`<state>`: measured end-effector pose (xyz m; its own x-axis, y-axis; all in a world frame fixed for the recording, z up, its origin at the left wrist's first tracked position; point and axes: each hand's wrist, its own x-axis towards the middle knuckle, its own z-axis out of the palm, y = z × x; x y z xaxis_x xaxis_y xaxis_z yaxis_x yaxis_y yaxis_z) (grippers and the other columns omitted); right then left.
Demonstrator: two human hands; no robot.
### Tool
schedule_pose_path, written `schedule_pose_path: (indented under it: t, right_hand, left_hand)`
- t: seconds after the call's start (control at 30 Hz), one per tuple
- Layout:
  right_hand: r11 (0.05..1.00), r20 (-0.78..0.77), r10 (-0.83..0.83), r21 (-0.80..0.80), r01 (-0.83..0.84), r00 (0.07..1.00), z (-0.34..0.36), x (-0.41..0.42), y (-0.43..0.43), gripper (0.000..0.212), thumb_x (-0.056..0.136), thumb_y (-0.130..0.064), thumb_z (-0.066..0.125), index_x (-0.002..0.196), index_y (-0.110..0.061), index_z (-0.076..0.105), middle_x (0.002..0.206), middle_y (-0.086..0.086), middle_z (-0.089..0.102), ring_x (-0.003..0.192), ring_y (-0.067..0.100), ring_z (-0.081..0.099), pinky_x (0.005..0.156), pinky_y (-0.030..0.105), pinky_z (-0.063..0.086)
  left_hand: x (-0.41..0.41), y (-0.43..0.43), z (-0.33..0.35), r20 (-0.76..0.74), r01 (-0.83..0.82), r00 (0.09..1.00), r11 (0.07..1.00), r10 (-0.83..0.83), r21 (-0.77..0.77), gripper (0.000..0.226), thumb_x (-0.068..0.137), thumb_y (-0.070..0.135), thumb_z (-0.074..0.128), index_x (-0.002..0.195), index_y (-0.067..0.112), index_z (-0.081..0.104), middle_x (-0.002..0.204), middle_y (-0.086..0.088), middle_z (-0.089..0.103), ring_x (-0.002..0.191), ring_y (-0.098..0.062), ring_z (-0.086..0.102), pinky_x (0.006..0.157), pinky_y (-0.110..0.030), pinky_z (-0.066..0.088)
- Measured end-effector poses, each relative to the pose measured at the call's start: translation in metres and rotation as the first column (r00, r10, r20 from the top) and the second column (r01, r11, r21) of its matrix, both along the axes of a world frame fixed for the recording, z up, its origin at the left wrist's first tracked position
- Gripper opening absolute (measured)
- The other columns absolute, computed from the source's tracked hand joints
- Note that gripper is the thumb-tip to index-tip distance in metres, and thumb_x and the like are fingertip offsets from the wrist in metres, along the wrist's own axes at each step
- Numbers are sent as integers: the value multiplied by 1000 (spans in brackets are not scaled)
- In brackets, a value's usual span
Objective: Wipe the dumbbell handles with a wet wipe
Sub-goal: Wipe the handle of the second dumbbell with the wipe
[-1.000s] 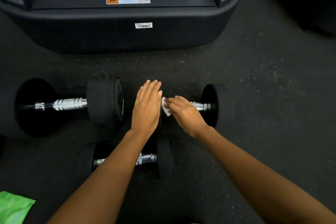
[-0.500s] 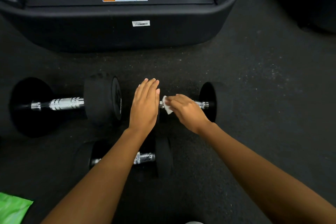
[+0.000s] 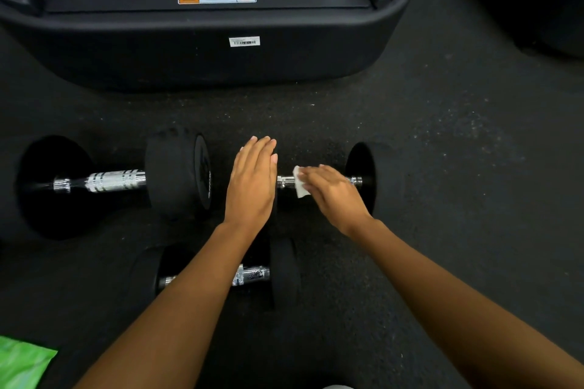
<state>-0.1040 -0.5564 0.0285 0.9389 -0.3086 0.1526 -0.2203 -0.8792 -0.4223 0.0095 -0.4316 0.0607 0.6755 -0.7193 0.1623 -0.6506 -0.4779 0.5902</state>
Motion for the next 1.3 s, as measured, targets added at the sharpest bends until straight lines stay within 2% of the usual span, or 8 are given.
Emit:
schedule_pose_path:
  t: [0.1,0.27,0.37,0.43,0.6,0.9,1.1,1.3]
  right_hand:
    - [994,-8,-98,38,98,995,2,4,6,20,93,-8,53,111,-3,61,110,14,67,105,29,60,102,36,39]
    - [993,-166,-64,91,80,984,9,35,16,17,95,-13,48,108,-6,57,97,14,64,96,28,56,72,32,41]
    - [995,-100,35,100,-25,994,4,22,10,21,90,-8,57,111,-5,59,110,11,65,105,27,57,95,34,44]
    - [995,-70,43,89,-37,997,2,11,4,22,87,-5,61,110,-4,60,119,10,62,111,27,55,106,29,32]
    - [993,-37,28,112,-24,999,3,27,11,21,81,-7,67,100,-5,58,107,10,60,105,24,54,96,30,38]
    - [984,-9,142,-104,-142,990,1,20,8,32,70,2,72,98,-3,57,107,13,59,96,26,53,89,32,41]
    - [996,44,87,-31,-86,995,-3,27,22,27,70,6,69,92,-4,58,99,13,61,89,22,51,80,27,38]
    - [983,-134,38,185,-13,990,4,25,0,29,95,-20,52,120,-8,57,119,10,61,111,23,54,95,34,42]
  left_hand:
    - [1,-1,0,6,-9,1000,1000,9,1,50,96,27,21,133,2,44,140,-13,45,137,-23,28,115,-33,14]
    - [1,-1,-1,15,0,1000,1000,0,6,52,96,28,20,133,0,44,139,-15,45,137,-25,29,114,-34,15]
    - [0,-1,-1,-15,-7,1000,1000,7,12,47,98,25,23,135,2,42,142,-12,42,138,-22,25,115,-30,11]
    - [-1,-1,0,-22,-13,1000,1000,13,1,48,98,26,23,135,3,42,142,-11,42,138,-21,25,115,-32,12]
    - [-1,-1,-1,5,-14,1000,1000,14,18,52,96,28,19,136,3,42,142,-11,42,139,-21,24,115,-30,10]
    - [2,0,-1,-13,0,1000,1000,1,25,42,100,21,26,137,4,40,143,-11,40,139,-20,23,115,-30,10]
    - [1,-1,0,7,-11,1000,1000,11,12,40,100,18,30,135,2,42,141,-13,43,138,-22,26,115,-33,13]
    - [1,-1,-1,0,-3,1000,1000,3,12,44,99,23,27,134,2,43,140,-13,44,138,-23,27,115,-32,13]
